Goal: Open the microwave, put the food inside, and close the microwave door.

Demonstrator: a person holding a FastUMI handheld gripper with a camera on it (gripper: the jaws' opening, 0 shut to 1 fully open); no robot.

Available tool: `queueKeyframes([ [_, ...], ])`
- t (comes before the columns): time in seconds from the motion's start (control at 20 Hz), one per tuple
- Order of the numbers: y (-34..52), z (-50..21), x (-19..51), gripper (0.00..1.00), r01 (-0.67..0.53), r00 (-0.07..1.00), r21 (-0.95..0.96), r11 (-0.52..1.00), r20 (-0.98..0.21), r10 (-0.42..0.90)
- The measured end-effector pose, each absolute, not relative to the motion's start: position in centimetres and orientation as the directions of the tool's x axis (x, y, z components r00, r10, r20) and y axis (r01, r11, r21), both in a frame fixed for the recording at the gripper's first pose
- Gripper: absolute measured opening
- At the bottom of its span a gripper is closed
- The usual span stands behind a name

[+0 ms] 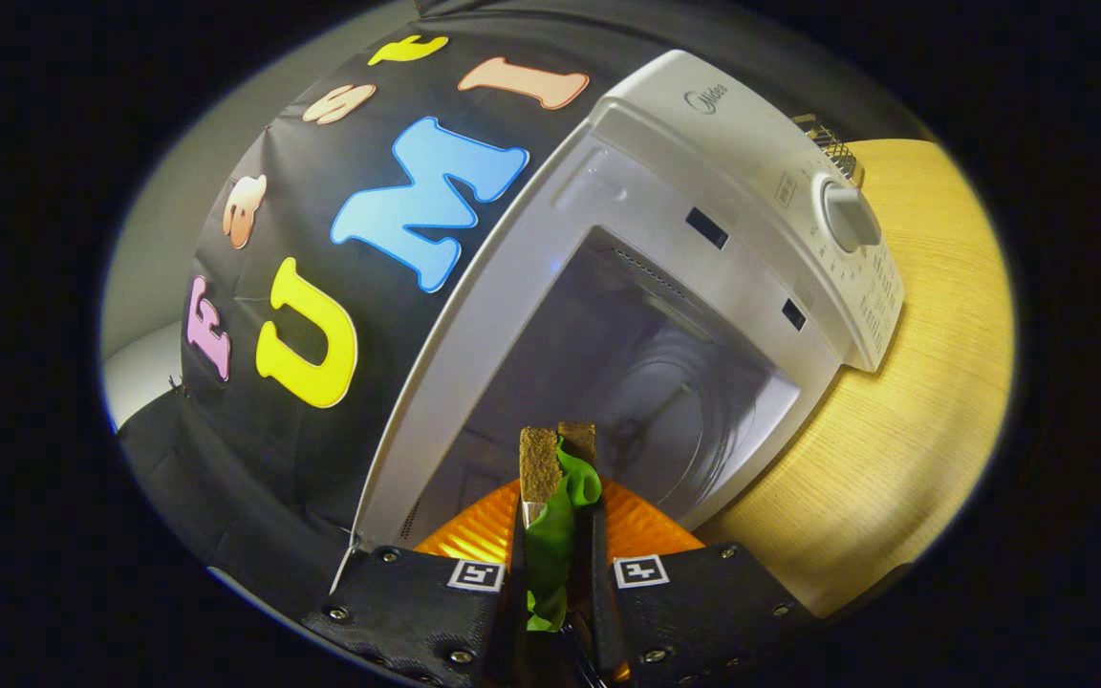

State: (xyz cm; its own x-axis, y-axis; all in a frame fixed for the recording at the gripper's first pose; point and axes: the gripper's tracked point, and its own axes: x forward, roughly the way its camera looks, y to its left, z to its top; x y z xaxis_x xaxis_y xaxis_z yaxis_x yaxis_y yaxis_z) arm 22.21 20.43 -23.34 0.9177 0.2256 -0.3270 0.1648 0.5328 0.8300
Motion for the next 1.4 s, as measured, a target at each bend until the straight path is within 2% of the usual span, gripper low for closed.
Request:
queueKeyframes([
  [0.5, 20.4, -26.3, 26.3, 0.27, 0.217, 0.927, 0.783, 0.583, -0.352, 0.129],
  [0.6, 20.0, -27.0, 26.5, 0.31, 0.234, 0.922, 0.762, 0.603, -0.371, 0.112],
  [0.65, 19.7, -27.3, 26.5, 0.37, 0.25, 0.916, 0.745, 0.618, -0.39, 0.099],
  [0.7, 19.5, -27.5, 26.4, 0.39, 0.26, 0.912, 0.728, 0.634, -0.402, 0.087],
  [0.8, 19.0, -27.4, 25.9, 0.53, 0.259, 0.906, 0.681, 0.685, -0.417, 0.073],
  [0.95, 17.8, -26.9, 25.1, 0.97, 0.264, 0.899, 0.585, 0.767, -0.437, 0.023],
  [1.2, 15.9, -25.3, 22.9, 0.97, 0.256, 0.892, 0.478, 0.84, -0.452, -0.015],
  [1.4, 15.8, -22.9, 19.4, 0.98, 0.182, 0.89, 0.42, 0.889, -0.455, 0.032],
])
